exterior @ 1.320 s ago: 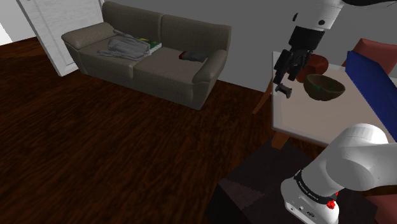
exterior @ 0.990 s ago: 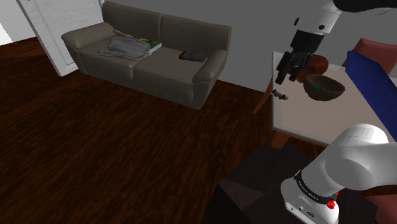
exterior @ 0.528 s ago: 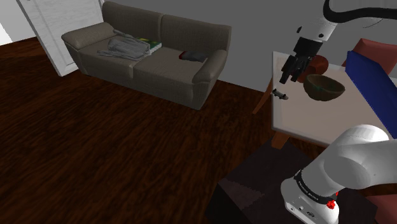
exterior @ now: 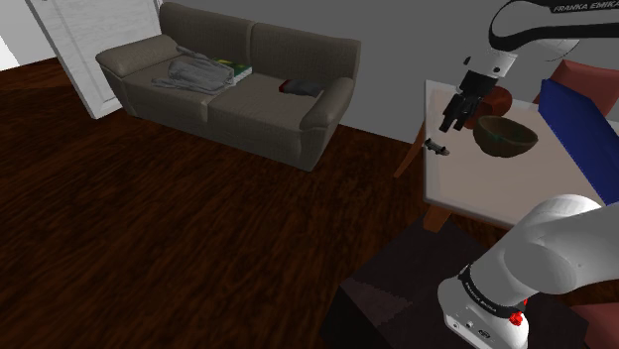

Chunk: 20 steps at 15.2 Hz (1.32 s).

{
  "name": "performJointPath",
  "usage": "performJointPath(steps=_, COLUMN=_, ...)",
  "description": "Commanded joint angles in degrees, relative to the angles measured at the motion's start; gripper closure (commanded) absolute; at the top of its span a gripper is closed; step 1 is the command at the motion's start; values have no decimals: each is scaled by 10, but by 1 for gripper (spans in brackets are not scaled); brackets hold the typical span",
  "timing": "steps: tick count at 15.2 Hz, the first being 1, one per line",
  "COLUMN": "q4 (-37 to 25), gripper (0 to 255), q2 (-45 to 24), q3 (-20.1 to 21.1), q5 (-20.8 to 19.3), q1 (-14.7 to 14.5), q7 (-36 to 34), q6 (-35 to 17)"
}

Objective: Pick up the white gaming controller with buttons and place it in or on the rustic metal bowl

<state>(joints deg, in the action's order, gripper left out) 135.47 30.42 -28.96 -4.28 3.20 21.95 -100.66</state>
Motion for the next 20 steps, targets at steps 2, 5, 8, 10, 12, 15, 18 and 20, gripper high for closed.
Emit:
performJointPath(steps=2, q4=-26, gripper=0, q2=-51, q3=-44, q5=9, q1=-4, q7=50, q6=-20)
performJointPath(steps=5, q4=-57, gripper=0, q2=-114, q3=-92, q5=30, q1=-12, q7=108, q6=-42)
performJointPath(steps=8, q4=-92, gripper=0, q2=-183, q3=-135, q5=66, q1=-20, q7=170, q6=-57)
performJointPath(steps=10, q4=-78, gripper=0, q2=-185, q3=-135, q5=68, q1=-20, q7=171, q6=-73)
performJointPath(steps=12, q4=-65, gripper=0, q2=-188, q3=-135, q5=70, q1=-20, q7=173, q6=-88)
performJointPath(steps=15, q4=-45, gripper=0, q2=-193, q3=-136, q5=75, q1=-22, q7=176, q6=-112)
performJointPath(steps=18, q4=-42, gripper=0, q2=-194, q3=-136, q5=75, q1=-22, q7=177, q6=-116)
performJointPath(steps=20, q4=-42, gripper=0, q2=-194, q3=-136, q5=75, q1=-22, q7=177, q6=-116)
